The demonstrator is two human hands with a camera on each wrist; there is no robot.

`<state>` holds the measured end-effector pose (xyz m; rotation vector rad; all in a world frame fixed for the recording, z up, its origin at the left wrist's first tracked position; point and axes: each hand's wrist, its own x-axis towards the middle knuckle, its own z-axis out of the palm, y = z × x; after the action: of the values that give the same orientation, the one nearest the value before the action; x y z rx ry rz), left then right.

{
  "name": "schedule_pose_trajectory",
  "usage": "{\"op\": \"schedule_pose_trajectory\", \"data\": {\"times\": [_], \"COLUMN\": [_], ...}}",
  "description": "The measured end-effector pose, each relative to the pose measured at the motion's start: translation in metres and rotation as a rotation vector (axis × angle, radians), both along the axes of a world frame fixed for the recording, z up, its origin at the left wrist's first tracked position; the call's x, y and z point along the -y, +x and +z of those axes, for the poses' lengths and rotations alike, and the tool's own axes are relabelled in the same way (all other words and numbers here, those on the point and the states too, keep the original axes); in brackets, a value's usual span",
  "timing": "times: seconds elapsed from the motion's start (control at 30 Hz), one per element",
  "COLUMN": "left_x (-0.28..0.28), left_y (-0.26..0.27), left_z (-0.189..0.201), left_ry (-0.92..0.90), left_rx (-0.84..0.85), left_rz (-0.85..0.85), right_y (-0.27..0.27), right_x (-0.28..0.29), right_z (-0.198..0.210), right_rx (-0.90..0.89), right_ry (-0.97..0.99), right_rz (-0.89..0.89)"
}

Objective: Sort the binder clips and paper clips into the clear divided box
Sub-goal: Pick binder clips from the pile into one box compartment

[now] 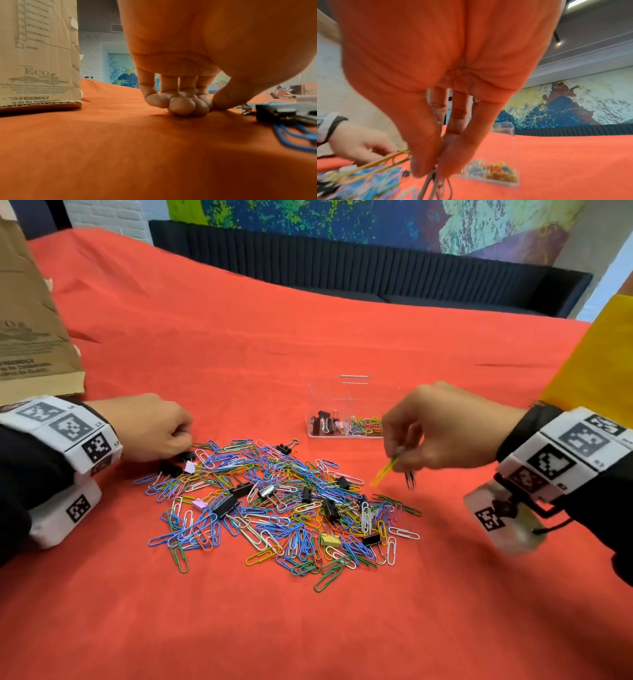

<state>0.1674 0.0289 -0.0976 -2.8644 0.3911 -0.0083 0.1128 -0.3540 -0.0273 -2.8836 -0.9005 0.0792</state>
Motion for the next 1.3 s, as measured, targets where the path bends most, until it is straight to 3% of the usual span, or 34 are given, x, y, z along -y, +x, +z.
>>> {"op": "schedule_pose_trajectory", "data": {"times": [0.17,0.3,0.5,0.8,0.9,1.03,1.17,1.3], "left_x": [0.000,-0.001,0.000,0.003,0.005,0.008,0.007,0.006], "left_y": [0.000,0.000,0.000,-0.004,-0.005,-0.007,-0.007,-0.006], "left_z": [0.000,0.000,0.001,0.004,0.004,0.006,0.006,0.005], "left_ry": [0.004,0.009,-0.001,0.003,0.011,0.021,0.034,0.034], "left_rx": [0.002,0.001,-0.009,-0.008,-0.011,-0.013,-0.009,-0.009], "left_rz": [-0.002,-0.006,0.006,0.013,0.018,0.022,0.018,0.008], "right_y": [0.034,0.068,0.093,0.074,0.052,0.017,-0.013,-0.022], "right_x": [-0.002,-0.008,-0.008,0.005,0.004,-0.003,-0.012,-0.019], "right_z": [0.019,0.017,0.000,0.003,0.007,-0.004,-0.018,-0.029], "right_rx": [0.279,0.389,0.404,0.386,0.290,-0.018,-0.214,-0.185], "right_ry": [0.205,0.356,0.345,0.323,0.242,0.082,-0.042,-0.097], "right_rz": [-0.144,-0.259,-0.354,-0.321,-0.195,-0.029,0.100,0.159]}}
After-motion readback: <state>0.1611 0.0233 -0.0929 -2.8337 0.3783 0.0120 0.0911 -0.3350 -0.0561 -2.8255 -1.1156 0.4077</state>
